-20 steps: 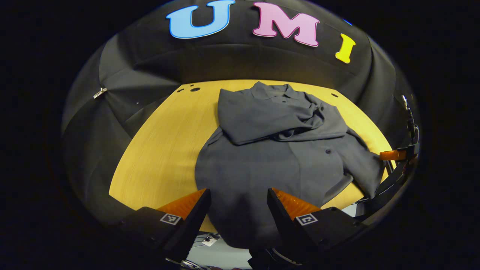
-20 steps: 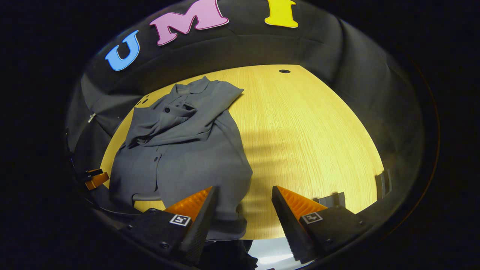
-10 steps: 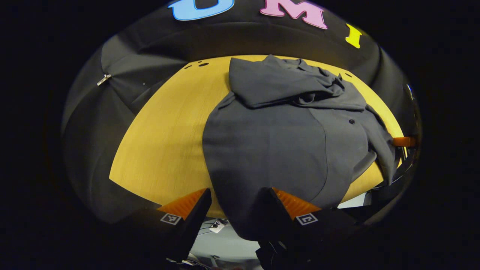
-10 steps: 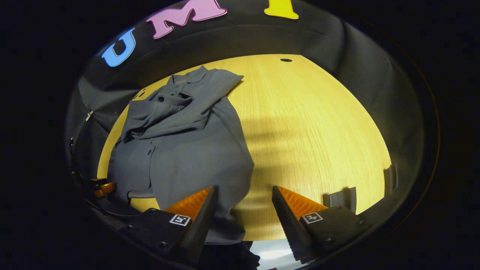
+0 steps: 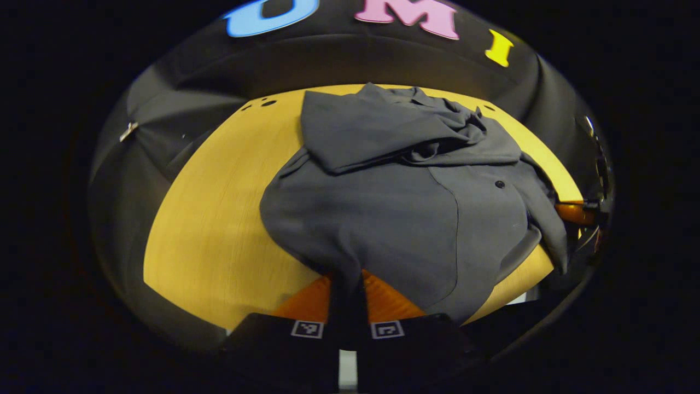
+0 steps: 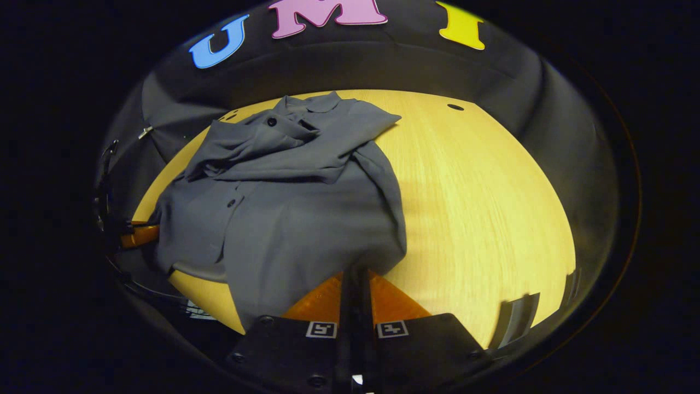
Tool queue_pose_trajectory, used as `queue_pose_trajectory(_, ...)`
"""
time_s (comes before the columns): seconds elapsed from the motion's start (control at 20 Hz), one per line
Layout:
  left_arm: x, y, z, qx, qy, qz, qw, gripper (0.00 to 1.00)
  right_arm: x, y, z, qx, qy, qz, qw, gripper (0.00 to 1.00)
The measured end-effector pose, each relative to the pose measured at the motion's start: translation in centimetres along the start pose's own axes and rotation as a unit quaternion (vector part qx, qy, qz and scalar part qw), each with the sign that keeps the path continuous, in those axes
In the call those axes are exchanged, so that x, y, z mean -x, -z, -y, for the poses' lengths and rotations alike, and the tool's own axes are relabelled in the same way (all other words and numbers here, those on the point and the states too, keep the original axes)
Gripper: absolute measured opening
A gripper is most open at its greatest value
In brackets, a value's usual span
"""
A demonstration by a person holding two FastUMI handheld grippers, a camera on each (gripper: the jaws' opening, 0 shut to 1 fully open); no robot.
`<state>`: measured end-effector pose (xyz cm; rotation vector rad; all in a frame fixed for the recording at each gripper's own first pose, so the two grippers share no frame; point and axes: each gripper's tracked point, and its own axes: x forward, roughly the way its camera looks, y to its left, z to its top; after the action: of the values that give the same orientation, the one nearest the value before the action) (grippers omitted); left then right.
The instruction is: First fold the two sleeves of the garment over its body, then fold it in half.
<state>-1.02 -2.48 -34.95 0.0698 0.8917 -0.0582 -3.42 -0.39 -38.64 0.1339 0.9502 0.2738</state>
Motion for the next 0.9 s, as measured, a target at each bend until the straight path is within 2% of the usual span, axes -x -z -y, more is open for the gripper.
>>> queue_pose_trajectory(0.05,-0.2,-0.6,0.1,-0.001,0.006,-0.005,1.000,0.11,-0.2,-0.2,-0.3,-0.011,-0.008,-0.014,1.000,0.06)
queue_pose_trajectory(0.1,-0.1,-1.1,0.5,0.010,0.019,-0.008,1.000,0.08,0.1,-0.5,-0.4,-0.021,-0.014,-0.023,0.999,0.05)
queue_pose_trajectory(0.2,1.1,-3.4,0.6,0.027,0.034,0.023,0.999,0.05,1.2,-1.7,-0.5,-0.029,-0.019,-0.001,0.999,0.05)
queue_pose_trajectory(0.45,5.4,-7.8,0.0,0.068,0.053,0.079,0.993,0.06,5.8,-5.5,-0.8,-0.082,-0.030,0.072,0.994,0.05)
queue_pose_trajectory(0.65,7.9,-12.5,-0.4,0.093,0.065,0.129,0.985,0.06,8.4,-10.8,0.0,-0.119,-0.031,0.133,0.983,0.05)
queue_pose_trajectory(0.9,9.5,-19.7,-0.8,0.103,0.080,0.190,0.973,0.05,9.7,-18.8,0.2,-0.121,-0.039,0.210,0.969,0.05)
